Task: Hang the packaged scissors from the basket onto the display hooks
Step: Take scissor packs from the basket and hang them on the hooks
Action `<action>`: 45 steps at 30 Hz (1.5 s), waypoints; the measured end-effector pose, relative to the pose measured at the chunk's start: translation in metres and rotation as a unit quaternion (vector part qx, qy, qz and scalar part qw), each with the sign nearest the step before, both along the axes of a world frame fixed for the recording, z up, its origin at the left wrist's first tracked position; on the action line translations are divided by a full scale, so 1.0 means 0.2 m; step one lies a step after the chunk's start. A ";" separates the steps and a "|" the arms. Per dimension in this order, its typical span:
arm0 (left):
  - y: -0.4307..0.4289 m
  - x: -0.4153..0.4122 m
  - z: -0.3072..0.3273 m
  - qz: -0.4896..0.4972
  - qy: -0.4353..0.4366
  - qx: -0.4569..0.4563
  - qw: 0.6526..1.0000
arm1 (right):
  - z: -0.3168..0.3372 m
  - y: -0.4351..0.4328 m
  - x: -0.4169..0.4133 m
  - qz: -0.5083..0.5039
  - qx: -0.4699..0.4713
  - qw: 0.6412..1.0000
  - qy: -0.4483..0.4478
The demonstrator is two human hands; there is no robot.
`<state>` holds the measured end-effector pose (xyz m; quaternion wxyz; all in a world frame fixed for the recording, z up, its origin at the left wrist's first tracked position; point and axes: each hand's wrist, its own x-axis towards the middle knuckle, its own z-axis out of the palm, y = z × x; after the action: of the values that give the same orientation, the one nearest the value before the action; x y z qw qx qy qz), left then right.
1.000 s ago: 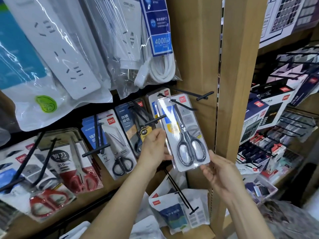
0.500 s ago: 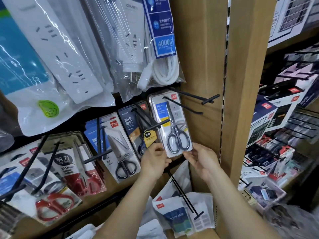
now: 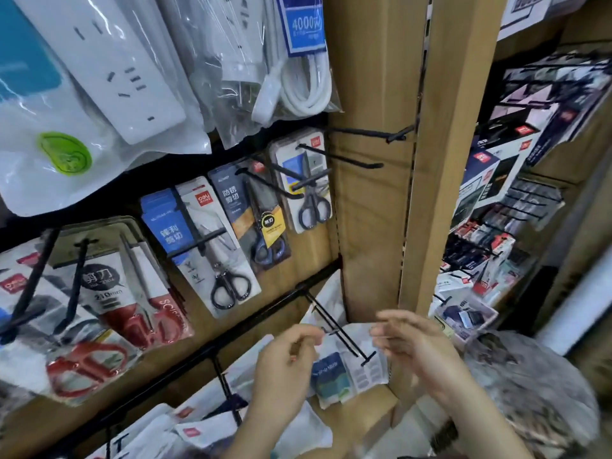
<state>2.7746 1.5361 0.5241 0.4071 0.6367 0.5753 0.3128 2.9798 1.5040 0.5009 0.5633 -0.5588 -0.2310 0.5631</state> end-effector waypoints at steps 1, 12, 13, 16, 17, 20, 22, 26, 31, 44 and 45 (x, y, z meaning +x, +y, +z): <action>-0.04 -0.02 -0.02 -0.003 0.001 -0.009 1.000 | -0.02 -0.05 0.01 0.002 -0.009 1.000 -0.022; -0.53 0.02 -0.56 -0.159 -0.006 -0.123 0.980 | -0.52 -1.15 0.17 -0.157 -0.190 0.958 -0.150; -0.58 0.04 -0.62 -0.176 0.005 -0.134 0.975 | -0.56 -1.24 0.16 -0.171 -0.214 0.951 -0.142; -0.70 0.08 -0.83 -0.227 0.053 -0.165 0.958 | -0.71 -1.51 0.17 -0.199 -0.273 0.931 -0.138; -0.75 0.10 -0.90 -0.247 0.072 -0.179 0.950 | -0.76 -1.58 0.17 -0.203 -0.294 0.924 -0.137; -0.88 0.16 -1.12 -0.294 0.118 -0.216 0.924 | -0.93 -1.73 0.18 -0.218 -0.335 0.910 -0.113; -0.96 0.23 -1.29 -0.314 0.148 -0.240 0.906 | -1.07 -1.79 0.20 -0.233 -0.352 0.902 -0.095; -1.09 0.39 -1.66 -0.314 0.185 -0.281 0.888 | -1.42 -1.87 0.28 -0.242 -0.367 0.896 -0.064; -1.16 0.67 -2.24 -0.295 0.194 -0.305 0.884 | -1.98 -1.90 0.42 -0.267 -0.354 0.895 -0.047; -1.16 1.19 -3.81 -0.712 0.357 -0.026 0.604 | -3.11 -1.70 0.51 -0.315 -0.318 0.894 0.000; -1.18 1.22 -3.88 -0.730 0.361 -0.018 0.580 | -3.12 -1.71 0.52 -0.327 -0.311 0.893 0.011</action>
<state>3.0183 1.3001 -0.2509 0.2682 0.8947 0.0218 -0.3566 3.0833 1.1628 -0.1229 0.5157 -0.7428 0.1577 0.3969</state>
